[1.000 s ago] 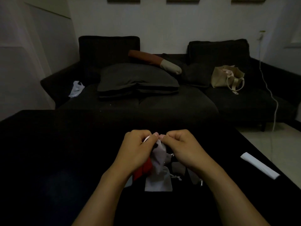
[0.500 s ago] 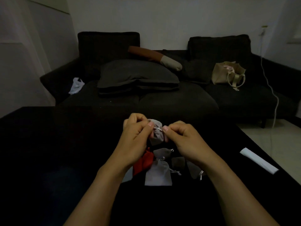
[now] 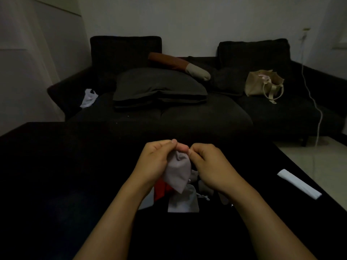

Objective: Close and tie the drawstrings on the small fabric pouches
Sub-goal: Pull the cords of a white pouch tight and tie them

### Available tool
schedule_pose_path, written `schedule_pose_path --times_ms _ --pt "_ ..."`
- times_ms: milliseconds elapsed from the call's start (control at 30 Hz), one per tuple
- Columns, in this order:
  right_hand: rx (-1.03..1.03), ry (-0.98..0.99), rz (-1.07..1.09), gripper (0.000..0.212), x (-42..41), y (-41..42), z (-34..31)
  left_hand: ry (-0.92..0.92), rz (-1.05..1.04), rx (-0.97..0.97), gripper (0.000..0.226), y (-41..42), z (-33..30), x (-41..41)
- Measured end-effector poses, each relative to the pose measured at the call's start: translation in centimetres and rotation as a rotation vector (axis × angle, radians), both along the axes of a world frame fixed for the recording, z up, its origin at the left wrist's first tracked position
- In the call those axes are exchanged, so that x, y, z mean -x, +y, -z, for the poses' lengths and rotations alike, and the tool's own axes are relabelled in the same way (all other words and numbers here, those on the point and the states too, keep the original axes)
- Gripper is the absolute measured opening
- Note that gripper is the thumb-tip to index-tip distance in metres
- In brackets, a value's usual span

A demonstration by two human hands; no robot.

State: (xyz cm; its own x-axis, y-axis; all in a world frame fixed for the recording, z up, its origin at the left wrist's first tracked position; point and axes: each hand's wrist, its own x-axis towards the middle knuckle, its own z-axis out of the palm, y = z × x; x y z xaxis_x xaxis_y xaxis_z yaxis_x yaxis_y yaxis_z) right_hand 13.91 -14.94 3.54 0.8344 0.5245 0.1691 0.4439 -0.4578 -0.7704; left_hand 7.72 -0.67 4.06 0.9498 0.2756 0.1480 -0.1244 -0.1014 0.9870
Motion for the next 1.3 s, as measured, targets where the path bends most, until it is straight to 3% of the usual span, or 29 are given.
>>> schedule_pose_path --times_ms 133,333,467,667,900,1067,1200,1300 --pt "-0.118 0.069 0.008 0.032 -0.3 -0.1 -0.3 0.029 0.002 0.023 0.028 0.6 0.1 0.1" --pt "-0.343 -0.021 -0.062 0.005 -0.3 -0.5 -0.5 -0.042 0.012 0.009 0.017 0.9 0.2 0.3" --pt "-0.348 -0.014 -0.236 0.014 0.2 -1.3 -1.2 -0.017 0.081 -0.098 0.02 1.1 0.2 0.4" --pt "-0.268 0.027 -0.223 0.008 -0.4 -2.1 -0.9 0.063 0.211 -0.278 0.031 0.8 0.1 0.6" --pt "-0.294 -0.007 -0.221 0.005 -0.7 -2.0 -0.6 0.106 0.245 -0.265 0.029 1.0 -0.2 0.8" --pt "-0.325 0.103 -0.304 0.009 -0.3 -1.6 -0.8 0.091 0.211 -0.08 0.03 1.3 0.0 0.8" --pt "-0.46 0.399 -0.321 0.016 0.3 -1.1 -1.4 0.06 0.204 0.199 0.023 1.0 -0.1 0.7" --pt "-0.536 0.496 -0.36 0.017 0.5 -0.9 -1.5 0.053 0.181 0.377 0.018 0.7 -0.1 0.5"
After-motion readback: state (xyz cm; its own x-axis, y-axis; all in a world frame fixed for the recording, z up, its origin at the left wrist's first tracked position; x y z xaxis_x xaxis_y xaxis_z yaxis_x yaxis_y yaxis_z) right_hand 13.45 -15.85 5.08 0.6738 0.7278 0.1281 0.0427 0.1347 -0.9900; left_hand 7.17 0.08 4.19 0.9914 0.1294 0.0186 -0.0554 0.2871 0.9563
